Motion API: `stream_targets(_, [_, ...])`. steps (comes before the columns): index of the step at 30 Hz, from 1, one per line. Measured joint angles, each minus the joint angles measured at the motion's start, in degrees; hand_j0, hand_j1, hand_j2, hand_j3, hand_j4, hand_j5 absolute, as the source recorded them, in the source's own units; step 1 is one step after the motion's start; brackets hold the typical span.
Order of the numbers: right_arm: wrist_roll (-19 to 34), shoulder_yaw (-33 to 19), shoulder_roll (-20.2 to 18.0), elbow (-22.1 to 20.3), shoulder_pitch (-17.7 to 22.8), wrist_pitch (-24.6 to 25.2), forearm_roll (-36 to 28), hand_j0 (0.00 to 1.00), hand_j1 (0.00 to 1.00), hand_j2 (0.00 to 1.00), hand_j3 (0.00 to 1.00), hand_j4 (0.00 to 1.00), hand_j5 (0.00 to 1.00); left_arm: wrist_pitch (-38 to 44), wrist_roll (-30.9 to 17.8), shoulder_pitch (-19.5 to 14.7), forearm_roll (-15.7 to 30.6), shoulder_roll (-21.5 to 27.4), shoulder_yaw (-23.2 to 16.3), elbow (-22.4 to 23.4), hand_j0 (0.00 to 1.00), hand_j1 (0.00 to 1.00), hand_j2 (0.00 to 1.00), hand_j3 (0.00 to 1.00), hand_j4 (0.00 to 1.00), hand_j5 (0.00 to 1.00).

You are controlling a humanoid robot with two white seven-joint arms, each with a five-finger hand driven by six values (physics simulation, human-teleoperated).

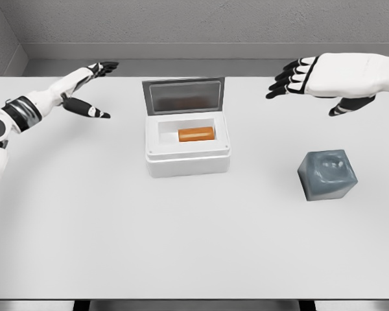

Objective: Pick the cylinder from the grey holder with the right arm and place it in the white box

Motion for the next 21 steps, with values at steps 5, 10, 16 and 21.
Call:
stream_targets(5, [-0.01, -0.45, -0.41, 0.02, 1.85, -0.01, -0.28, 1.00, 1.00, 1.00, 1.00, 1.00, 1.00, 0.00, -0.99, -1.41, -0.09, -1.63, -0.11, 3.37, 1.00, 1.00, 1.00, 1.00, 1.00, 1.00])
stream_targets(10, [-0.01, -0.59, -1.68, 0.01, 1.94, 0.01, -1.81, 1.00, 1.00, 1.00, 1.00, 1.00, 1.00, 0.08, -1.17, -3.60, 0.13, -2.48, -3.16, 4.12, 1.00, 1.00, 1.00, 1.00, 1.00, 1.00])
stream_targets(16, [0.02, -0.47, -4.18, -0.12, 1.85, 0.00, -2.90, 1.00, 1.00, 1.00, 1.00, 1.00, 1.00, 0.12, -1.21, -5.19, 0.54, -2.37, -7.96, 3.83, 1.00, 1.00, 1.00, 1.00, 1.00, 1.00])
stream_targets(21, [-0.01, -0.38, -4.81, -0.21, 1.85, 0.00, -3.38, 1.00, 1.00, 1.00, 1.00, 1.00, 1.00, 0.11, -1.22, -5.01, 0.66, -2.09, -11.09, 2.01, 1.00, 1.00, 1.00, 1.00, 1.00, 1.00])
